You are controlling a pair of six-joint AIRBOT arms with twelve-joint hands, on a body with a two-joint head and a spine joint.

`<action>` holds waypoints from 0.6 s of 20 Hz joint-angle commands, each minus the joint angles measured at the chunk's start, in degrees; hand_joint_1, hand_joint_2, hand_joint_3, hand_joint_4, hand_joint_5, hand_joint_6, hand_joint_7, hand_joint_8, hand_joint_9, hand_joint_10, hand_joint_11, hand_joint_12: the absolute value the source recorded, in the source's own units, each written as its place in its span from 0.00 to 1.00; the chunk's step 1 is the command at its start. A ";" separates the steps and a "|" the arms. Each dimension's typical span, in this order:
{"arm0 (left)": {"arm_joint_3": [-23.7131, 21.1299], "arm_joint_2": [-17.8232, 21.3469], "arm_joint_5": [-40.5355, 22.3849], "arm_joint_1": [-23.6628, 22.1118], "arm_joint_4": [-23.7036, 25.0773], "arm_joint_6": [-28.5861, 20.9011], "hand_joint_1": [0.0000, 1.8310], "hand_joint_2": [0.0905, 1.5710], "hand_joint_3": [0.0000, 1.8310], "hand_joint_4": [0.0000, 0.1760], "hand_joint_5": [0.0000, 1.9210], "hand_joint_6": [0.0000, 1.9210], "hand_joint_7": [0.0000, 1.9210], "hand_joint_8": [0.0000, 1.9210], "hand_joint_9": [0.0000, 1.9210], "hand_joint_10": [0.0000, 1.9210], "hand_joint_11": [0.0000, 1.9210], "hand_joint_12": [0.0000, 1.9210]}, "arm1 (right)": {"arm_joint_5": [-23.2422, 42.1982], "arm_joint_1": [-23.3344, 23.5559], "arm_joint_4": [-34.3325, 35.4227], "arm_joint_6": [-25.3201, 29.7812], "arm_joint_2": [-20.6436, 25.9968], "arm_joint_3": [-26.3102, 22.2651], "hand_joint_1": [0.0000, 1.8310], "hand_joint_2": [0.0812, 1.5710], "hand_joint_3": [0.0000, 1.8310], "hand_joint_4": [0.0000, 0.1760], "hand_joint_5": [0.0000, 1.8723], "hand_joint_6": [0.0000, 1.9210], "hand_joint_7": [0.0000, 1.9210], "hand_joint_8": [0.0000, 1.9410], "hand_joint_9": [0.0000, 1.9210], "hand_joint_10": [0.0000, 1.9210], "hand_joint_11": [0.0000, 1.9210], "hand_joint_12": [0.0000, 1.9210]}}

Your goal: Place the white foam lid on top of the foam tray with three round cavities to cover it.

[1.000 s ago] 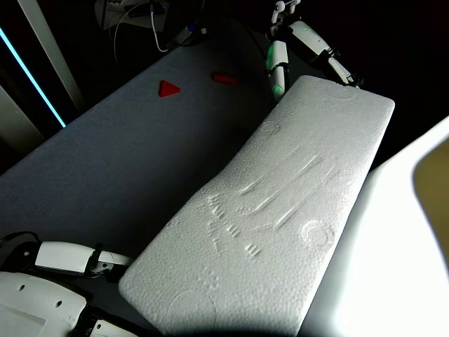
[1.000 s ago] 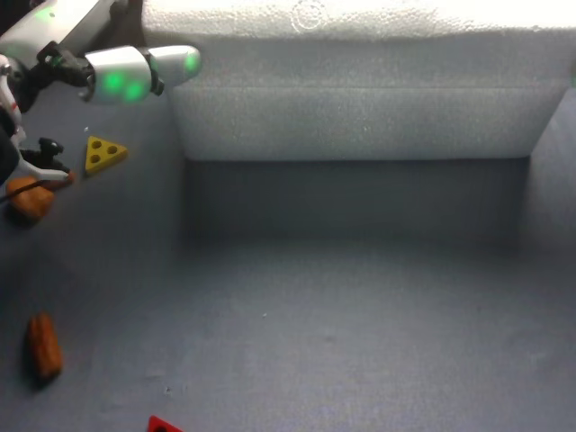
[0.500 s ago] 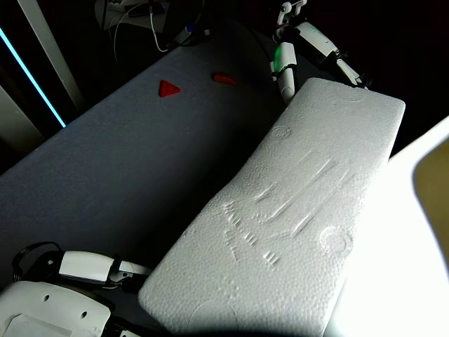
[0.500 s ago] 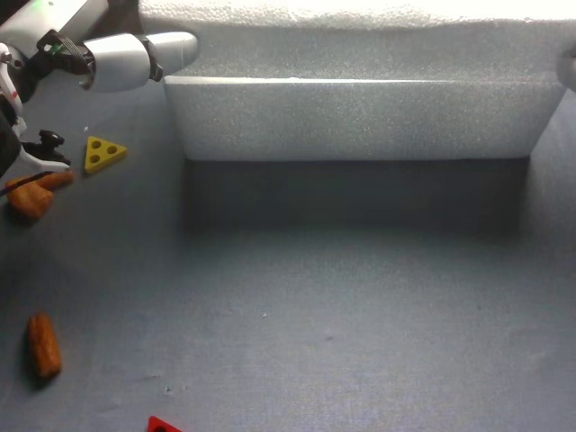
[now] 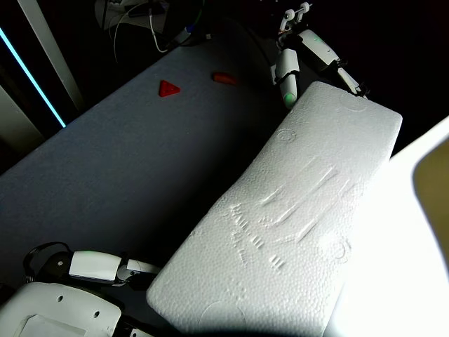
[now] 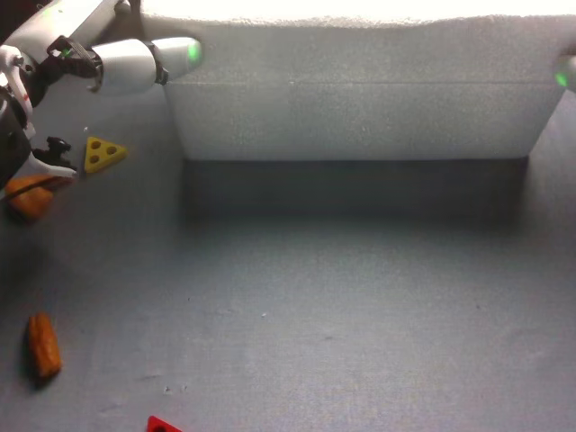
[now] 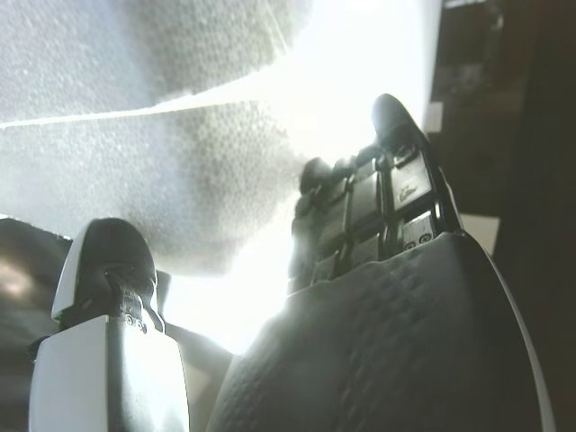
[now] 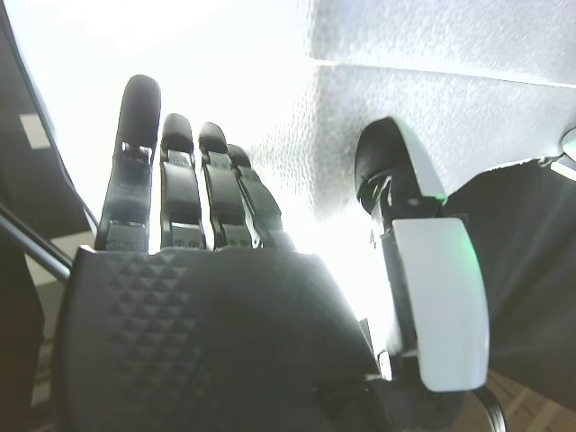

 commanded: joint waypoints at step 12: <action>0.48 -1.30 -4.27 1.09 1.99 -0.81 0.28 0.65 0.00 0.00 0.07 0.00 0.00 0.00 0.00 0.00 0.00 0.43 | 4.85 0.64 -2.41 0.05 -0.49 0.08 0.22 0.83 0.00 0.00 0.00 0.00 0.00 0.00 0.00 0.05 0.00 0.57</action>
